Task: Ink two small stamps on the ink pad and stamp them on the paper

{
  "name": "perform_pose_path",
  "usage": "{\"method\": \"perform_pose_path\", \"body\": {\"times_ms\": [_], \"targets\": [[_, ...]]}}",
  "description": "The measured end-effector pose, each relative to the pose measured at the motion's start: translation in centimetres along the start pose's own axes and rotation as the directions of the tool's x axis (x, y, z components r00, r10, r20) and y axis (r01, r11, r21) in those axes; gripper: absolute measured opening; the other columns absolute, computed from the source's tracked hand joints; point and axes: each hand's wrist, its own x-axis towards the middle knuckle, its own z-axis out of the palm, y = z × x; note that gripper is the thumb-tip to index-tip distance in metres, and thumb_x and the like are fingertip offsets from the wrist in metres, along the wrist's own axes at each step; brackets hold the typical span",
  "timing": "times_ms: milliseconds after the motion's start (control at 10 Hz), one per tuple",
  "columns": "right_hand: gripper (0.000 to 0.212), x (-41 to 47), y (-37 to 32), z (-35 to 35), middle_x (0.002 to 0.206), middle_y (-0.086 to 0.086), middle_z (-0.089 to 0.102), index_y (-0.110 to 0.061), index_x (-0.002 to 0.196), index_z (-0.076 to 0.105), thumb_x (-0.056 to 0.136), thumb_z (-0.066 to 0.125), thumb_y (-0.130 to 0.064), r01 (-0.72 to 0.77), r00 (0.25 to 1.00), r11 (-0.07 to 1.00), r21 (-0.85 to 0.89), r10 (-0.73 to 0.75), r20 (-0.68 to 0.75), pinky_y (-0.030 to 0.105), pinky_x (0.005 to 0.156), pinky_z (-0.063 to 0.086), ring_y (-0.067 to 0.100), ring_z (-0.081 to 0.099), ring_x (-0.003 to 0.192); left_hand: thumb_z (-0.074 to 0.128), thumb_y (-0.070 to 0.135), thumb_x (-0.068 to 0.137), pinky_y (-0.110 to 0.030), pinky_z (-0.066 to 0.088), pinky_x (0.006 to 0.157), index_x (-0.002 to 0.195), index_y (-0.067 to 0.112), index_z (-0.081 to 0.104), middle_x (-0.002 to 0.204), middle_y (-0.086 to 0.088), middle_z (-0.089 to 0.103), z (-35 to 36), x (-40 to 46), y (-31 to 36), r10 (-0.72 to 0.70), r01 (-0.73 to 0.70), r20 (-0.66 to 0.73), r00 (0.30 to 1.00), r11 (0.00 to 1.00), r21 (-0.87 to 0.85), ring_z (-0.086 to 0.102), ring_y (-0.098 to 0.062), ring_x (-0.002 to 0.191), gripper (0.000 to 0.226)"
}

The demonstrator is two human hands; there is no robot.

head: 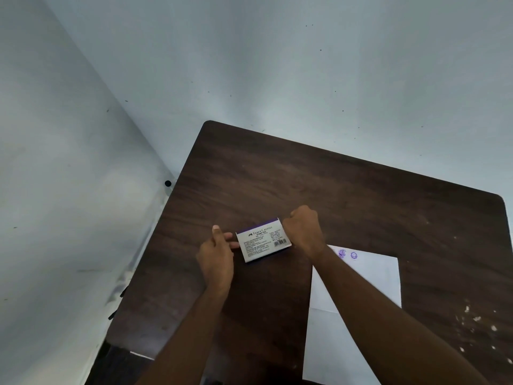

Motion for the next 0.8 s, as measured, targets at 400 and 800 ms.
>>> {"method": "perform_pose_path", "body": {"times_ms": [400,800], "targets": [[0.029,-0.3,0.3,0.9,0.081,0.02,0.068,-0.003,0.056,0.047,0.084,0.046,-0.005,-0.015,1.0,0.999,-0.033,0.016,0.015,0.023,0.04,0.033,0.023,0.058,0.062,0.036,0.056,0.093,-0.033,0.054,0.068,0.084,0.023,0.072,0.06,0.014,0.072,0.2,0.2,-0.7,0.01,-0.012,0.023,1.0,0.997,0.075,0.068,-0.008,0.06,0.05],[0.027,-1.0,0.3,1.5,0.081,0.011,0.067,-0.013,0.063,0.049,0.087,0.046,-0.023,0.183,0.975,0.945,-0.272,-0.209,-0.071,0.029,0.055,0.041,0.02,0.055,0.062,0.049,0.025,0.095,-0.03,0.052,0.087,0.114,0.022,0.068,0.108,0.005,0.07,-0.1,0.1,0.8,0.276,-0.26,-0.031,0.961,0.931,0.256,0.062,-0.01,0.101,0.027]]}}
